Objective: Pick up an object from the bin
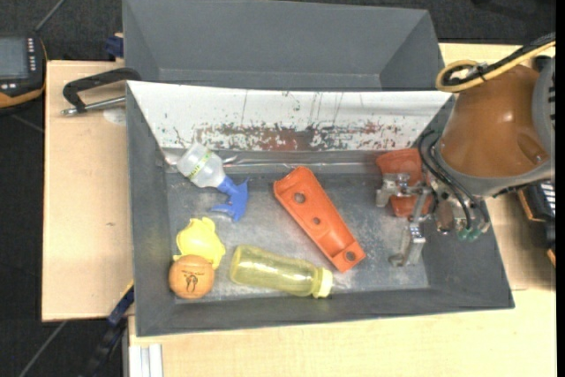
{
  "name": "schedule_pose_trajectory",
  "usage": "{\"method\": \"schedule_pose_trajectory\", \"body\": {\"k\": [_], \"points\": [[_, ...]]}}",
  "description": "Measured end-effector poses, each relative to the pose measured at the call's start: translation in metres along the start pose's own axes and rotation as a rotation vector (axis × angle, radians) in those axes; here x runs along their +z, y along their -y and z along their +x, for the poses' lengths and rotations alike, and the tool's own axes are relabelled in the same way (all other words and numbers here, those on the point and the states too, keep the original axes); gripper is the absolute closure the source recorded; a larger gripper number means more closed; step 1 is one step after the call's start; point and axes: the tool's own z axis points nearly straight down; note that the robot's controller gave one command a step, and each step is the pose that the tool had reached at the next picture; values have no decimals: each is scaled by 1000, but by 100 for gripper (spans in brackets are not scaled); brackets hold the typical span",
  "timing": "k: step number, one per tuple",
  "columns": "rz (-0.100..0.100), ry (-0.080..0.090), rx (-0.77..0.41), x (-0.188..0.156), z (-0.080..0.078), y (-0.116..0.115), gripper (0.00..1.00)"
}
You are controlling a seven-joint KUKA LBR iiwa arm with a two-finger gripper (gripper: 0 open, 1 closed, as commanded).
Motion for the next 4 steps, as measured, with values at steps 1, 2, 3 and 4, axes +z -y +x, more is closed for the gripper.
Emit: {"method": "schedule_pose_trajectory", "body": {"k": [1, 2, 3, 4], "points": [[1, 8, -1, -5, -2, 0, 0], [1, 10, 5, 48, 1, -5, 0], [-1, 6, 15, 74, -13, -26, 0], [0, 11, -24, 71, -3, -31, 0]]}}
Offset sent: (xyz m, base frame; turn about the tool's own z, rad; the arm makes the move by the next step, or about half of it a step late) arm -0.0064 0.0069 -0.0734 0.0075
